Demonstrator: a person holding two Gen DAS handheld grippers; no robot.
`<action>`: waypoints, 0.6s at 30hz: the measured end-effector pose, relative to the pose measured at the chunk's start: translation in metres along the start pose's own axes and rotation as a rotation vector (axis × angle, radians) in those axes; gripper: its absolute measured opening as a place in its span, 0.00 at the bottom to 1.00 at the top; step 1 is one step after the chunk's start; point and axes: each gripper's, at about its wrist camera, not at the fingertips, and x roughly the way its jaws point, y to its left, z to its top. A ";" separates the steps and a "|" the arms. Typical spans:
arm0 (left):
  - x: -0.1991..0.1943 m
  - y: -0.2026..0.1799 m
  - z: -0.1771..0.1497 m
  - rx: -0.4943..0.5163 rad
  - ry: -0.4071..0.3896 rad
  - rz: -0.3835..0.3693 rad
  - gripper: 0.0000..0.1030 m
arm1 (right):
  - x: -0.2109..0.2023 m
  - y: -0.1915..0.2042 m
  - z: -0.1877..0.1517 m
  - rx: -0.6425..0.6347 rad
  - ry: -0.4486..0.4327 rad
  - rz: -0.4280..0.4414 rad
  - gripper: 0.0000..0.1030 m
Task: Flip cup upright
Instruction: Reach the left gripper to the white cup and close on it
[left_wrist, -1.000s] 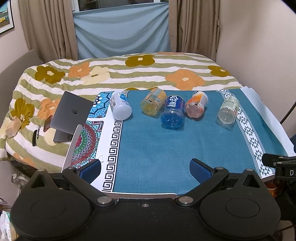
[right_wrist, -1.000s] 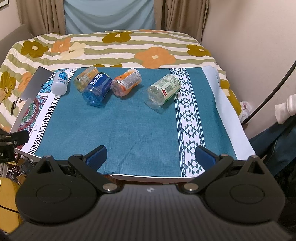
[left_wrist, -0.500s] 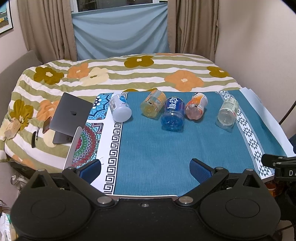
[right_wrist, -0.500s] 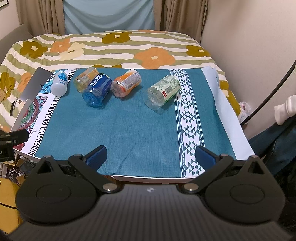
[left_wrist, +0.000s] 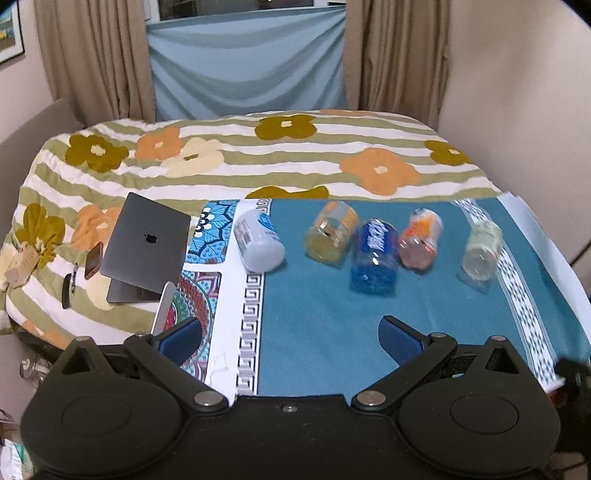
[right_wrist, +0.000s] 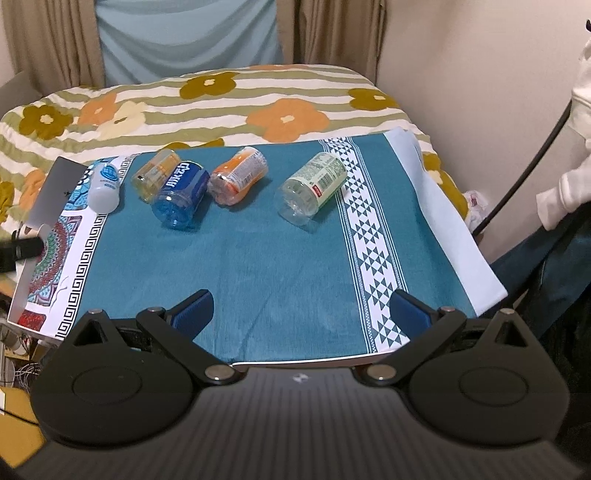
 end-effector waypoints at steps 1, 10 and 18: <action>0.006 0.004 0.006 -0.015 0.008 -0.002 1.00 | 0.002 0.000 0.000 0.003 0.005 -0.001 1.00; 0.074 0.025 0.056 -0.116 0.088 0.039 1.00 | 0.040 0.005 0.018 -0.009 0.040 0.033 1.00; 0.141 0.032 0.100 -0.176 0.171 0.085 0.98 | 0.099 0.020 0.052 -0.073 0.085 0.110 1.00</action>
